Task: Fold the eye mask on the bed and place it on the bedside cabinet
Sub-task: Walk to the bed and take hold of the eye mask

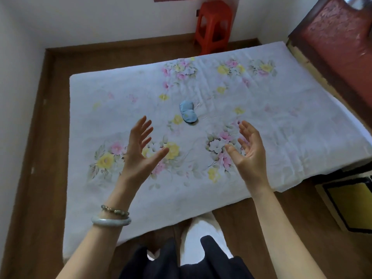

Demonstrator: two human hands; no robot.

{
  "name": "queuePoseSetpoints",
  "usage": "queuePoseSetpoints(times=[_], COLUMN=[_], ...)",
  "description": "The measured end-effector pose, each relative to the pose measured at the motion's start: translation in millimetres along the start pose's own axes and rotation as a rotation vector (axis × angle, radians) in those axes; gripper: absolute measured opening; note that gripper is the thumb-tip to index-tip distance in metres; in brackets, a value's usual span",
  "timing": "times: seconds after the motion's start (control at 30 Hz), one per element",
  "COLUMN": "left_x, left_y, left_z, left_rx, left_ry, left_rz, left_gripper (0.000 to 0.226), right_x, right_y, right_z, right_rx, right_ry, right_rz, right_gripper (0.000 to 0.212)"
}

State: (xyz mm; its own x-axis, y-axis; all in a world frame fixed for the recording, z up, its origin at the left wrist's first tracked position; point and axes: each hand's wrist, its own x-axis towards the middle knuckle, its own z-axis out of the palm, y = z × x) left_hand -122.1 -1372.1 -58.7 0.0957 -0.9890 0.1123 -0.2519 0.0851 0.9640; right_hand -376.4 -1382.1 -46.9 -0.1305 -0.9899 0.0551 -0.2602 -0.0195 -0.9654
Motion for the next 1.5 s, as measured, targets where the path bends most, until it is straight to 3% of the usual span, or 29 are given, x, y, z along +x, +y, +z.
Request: queuePoseSetpoints(times=[0.23, 0.43, 0.67, 0.9, 1.07, 1.2, 1.3, 1.4, 1.5], left_x=[94, 166, 229, 256, 256, 257, 262, 267, 270], left_y=[-33, -81, -211, -362, -418, -437, -444, -445, -441], left_z=[80, 110, 133, 174, 185, 183, 181, 184, 187], left_rx=[0.093, 0.162, 0.195, 0.293, 0.323, 0.282, 0.281, 0.286, 0.302], left_ry=[0.07, 0.125, 0.126, -0.001, -0.055, -0.063, -0.048, -0.024, 0.013], left_rz=[-0.13, -0.197, -0.274, -0.263, -0.253, -0.291, -0.296, -0.289, -0.266], left_gripper=[0.087, 0.084, 0.083, 0.08, 0.079, 0.078, 0.078, 0.075, 0.072], right_x=[143, 232, 318, 378, 389, 400, 403, 404, 407], right_y=[50, 111, 218, 367, 449, 475, 481, 485, 477], right_z=[-22, 5, 85, 181, 209, 216, 223, 228, 229], right_rx=[-0.043, -0.049, -0.172, -0.513, -0.741, -0.866, -0.896, -0.928, -0.906], right_ry=[-0.134, -0.253, -0.335, -0.506, -0.617, -0.615, -0.586, -0.512, -0.428], right_rz=[0.043, 0.096, 0.042, -0.113, -0.136, -0.231, -0.409, -0.596, -0.656], right_gripper=[0.063, 0.061, 0.057, 0.055, 0.063, 0.058, 0.055, 0.047, 0.036])
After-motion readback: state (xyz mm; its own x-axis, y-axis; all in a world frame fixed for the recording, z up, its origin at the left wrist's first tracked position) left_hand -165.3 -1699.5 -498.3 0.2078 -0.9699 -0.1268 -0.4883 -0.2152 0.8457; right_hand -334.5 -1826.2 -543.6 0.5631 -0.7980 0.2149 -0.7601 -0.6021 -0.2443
